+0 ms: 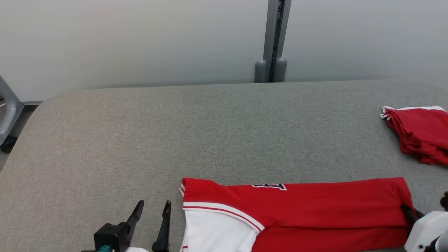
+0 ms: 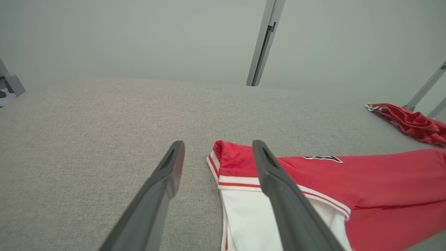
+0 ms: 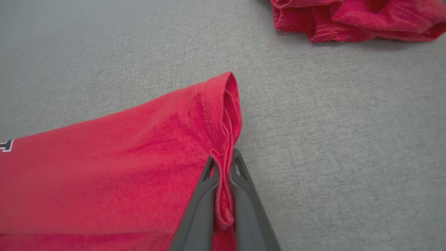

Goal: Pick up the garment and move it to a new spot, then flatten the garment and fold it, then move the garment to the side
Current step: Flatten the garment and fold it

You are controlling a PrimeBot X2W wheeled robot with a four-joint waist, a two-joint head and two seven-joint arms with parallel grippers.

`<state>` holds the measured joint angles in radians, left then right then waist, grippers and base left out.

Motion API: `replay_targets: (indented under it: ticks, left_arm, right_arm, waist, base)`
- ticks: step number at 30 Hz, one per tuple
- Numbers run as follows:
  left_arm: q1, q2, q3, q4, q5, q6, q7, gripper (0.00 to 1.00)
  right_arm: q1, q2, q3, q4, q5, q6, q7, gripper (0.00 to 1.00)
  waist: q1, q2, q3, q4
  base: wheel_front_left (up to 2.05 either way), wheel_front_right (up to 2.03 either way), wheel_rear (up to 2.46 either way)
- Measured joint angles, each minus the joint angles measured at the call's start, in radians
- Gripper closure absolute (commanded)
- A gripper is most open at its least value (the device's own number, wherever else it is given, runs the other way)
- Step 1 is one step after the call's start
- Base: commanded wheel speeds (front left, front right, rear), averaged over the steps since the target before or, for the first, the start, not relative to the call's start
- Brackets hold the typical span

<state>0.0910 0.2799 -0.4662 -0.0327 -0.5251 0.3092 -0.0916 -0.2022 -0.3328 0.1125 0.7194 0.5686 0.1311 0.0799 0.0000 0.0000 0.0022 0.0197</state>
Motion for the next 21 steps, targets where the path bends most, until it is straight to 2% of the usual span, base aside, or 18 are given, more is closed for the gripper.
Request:
replay_targets:
  ticks: [5, 8, 21]
  left_arm:
    - [-0.015, 0.002, 0.001, 0.001, 0.003, 0.002, -0.002, 0.00]
    - [-0.015, 0.002, 0.001, 0.004, 0.003, 0.003, -0.006, 0.00]
    - [-0.021, -0.001, -0.010, 0.020, 0.003, 0.003, -0.008, 0.00]
  right_arm:
    - [0.002, -0.095, -0.040, -0.038, 0.025, 0.000, 0.023, 1.00]
    - [0.015, -0.114, -0.057, -0.079, 0.055, 0.000, 0.044, 1.00]
    - [0.105, -0.051, -0.030, -0.394, 0.199, 0.000, 0.179, 1.00]
  waist:
    - [0.0000, 0.0000, -0.001, -0.016]
    - [0.0000, 0.0000, -0.001, -0.023]
    - [0.0000, 0.0000, -0.010, -0.030]
  base:
    - [0.00, 0.00, 0.00]
    - [0.00, 0.00, 0.00]
    - [0.00, 0.00, 0.00]
